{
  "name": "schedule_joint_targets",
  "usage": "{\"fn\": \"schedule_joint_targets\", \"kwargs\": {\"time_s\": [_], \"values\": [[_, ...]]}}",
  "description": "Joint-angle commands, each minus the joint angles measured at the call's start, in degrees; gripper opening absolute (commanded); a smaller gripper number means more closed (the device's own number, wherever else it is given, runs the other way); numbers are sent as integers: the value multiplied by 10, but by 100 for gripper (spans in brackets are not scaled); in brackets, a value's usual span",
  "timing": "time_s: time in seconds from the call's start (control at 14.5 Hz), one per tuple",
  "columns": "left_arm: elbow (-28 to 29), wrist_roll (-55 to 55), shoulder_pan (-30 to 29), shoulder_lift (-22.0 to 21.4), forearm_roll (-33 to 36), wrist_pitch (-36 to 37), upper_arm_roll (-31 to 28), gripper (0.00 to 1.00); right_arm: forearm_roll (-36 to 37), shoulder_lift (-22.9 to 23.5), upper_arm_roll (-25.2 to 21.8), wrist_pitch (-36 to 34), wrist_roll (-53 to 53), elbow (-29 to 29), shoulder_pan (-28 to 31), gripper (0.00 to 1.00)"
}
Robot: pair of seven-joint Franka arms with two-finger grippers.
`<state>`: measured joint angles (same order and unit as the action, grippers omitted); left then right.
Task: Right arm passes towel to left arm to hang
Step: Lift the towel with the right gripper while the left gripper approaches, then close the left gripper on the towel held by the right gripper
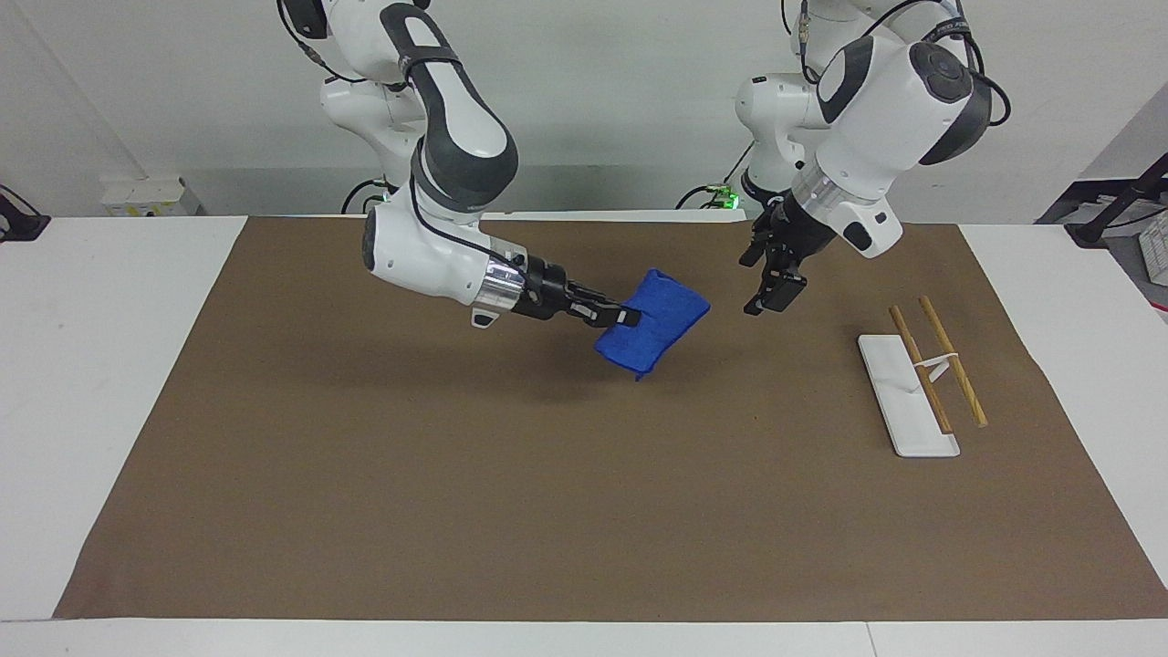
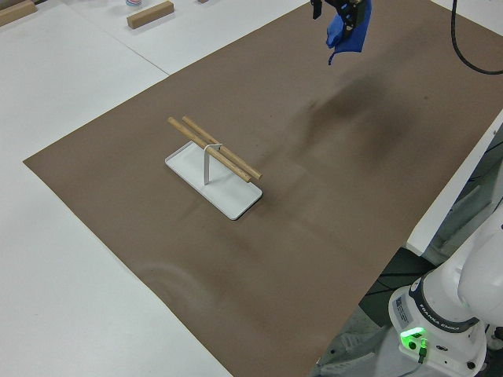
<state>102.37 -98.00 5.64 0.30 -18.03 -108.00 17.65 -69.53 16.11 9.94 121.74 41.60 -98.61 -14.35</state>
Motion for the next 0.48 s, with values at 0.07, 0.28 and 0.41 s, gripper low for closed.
{"fn": "schedule_joint_targets", "kwargs": {"time_s": [0.07,0.28,0.41], "values": [[23,-34,-4,-5,-31,-59,15,92,-18,-20,0,13,15,-20,-8,1],[34,-41,-3,-3,-35,-87,25,92,-18,-20,0,13,16,-23,-9,1],[38,-45,-3,-1,-35,-92,32,92,-18,-20,0,14,16,-23,-9,1]]}}
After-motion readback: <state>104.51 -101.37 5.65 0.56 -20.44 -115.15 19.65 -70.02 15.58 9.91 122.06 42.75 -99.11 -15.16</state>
